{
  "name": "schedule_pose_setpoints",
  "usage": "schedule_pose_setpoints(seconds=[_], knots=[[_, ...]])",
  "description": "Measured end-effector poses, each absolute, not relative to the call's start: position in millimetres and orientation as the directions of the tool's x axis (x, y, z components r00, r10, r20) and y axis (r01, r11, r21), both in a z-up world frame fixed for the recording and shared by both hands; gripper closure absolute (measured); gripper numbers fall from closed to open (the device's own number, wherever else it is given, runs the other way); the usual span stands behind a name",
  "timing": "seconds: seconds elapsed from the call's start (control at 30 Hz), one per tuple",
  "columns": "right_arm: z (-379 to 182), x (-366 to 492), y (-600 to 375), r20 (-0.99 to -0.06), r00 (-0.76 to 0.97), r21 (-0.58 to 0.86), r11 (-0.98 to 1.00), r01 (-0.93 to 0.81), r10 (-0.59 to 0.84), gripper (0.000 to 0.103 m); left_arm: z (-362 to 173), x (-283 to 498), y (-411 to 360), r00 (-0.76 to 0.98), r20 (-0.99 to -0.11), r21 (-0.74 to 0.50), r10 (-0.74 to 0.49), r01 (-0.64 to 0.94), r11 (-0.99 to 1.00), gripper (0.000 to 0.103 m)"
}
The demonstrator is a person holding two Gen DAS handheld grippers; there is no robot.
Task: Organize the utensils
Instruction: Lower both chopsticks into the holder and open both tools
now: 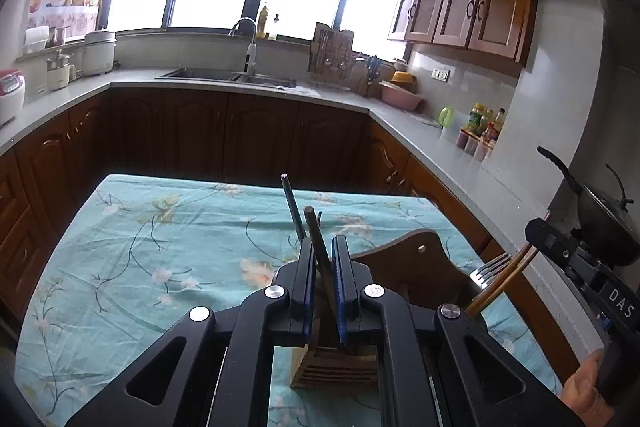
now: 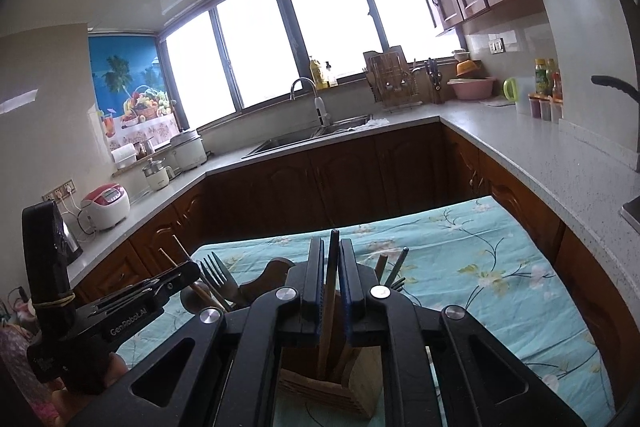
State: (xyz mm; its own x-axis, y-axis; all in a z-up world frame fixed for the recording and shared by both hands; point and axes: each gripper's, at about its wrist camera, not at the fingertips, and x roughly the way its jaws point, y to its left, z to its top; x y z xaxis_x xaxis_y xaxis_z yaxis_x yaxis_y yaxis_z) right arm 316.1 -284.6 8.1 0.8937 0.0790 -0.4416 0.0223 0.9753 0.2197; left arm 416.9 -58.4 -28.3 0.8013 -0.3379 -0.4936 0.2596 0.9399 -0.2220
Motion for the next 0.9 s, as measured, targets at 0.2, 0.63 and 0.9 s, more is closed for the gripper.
schedule_pose_setpoints(seconds=[0.2, 0.63, 0.9], knots=[[8, 317, -285, -0.443, 0.893, 0.215, 0.976, 0.017, 0.082, 0.093, -27, 418, -60, 0.799, -0.499, -0.221, -0.336, 0.257, 0.941, 0.084], [9, 312, -290, -0.431, 0.899, 0.221, 0.975, 0.028, 0.072, 0.065, -25, 409, -60, 0.808, -0.486, -0.221, -0.332, 0.254, 0.942, 0.069], [20, 297, -289, -0.376, 0.925, 0.222, 0.975, 0.025, 0.062, 0.032, -16, 392, -54, 0.824, -0.464, -0.213, -0.324, 0.252, 0.944, 0.039]])
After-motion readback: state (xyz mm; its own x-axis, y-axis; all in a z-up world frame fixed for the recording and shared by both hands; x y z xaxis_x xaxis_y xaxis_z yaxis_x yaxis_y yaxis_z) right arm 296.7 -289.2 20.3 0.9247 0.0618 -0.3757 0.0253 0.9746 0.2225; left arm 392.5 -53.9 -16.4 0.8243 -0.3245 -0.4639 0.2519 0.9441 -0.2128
